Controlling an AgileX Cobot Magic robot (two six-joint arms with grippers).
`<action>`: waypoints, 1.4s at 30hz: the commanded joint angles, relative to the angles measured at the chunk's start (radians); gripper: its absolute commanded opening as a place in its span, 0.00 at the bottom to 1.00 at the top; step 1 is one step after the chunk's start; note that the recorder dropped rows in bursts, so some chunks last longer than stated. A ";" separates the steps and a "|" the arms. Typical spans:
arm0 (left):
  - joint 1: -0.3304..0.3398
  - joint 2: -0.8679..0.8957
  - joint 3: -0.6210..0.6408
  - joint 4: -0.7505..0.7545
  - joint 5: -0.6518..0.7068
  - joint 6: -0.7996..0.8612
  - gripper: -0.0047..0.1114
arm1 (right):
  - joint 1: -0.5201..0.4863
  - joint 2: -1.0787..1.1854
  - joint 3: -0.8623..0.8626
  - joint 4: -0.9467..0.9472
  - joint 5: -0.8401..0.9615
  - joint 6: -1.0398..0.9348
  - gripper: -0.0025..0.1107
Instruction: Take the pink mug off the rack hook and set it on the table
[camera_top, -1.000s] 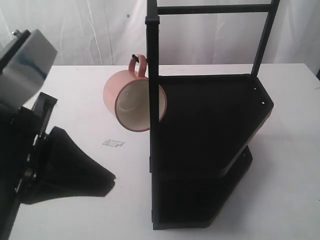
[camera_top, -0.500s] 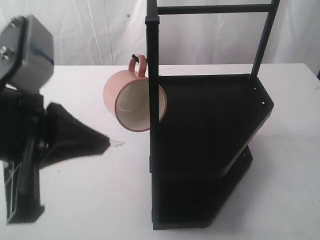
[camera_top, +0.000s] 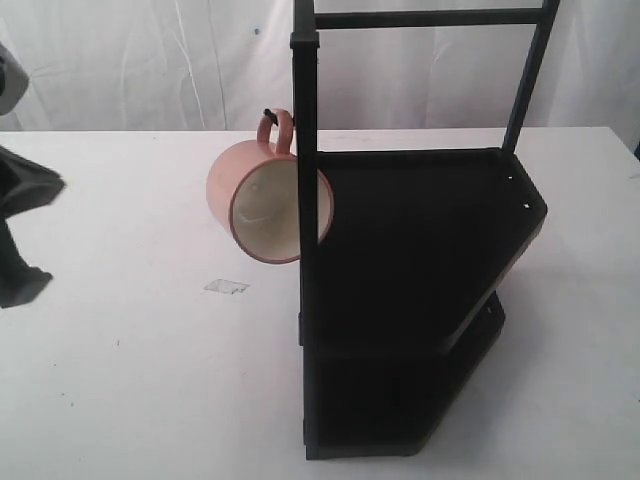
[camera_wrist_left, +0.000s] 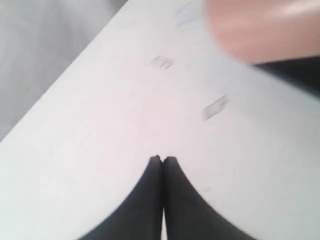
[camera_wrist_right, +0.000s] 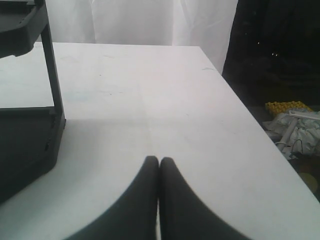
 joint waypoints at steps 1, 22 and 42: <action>-0.004 0.002 -0.002 0.370 0.211 -0.388 0.04 | -0.006 -0.004 0.002 0.003 -0.008 -0.008 0.02; -0.004 -0.096 -0.002 -0.631 -0.007 0.217 0.04 | -0.006 -0.004 0.002 0.003 -0.008 -0.008 0.02; -0.004 0.104 0.000 -0.805 -0.184 0.346 0.51 | -0.006 -0.004 0.002 0.003 -0.008 -0.008 0.02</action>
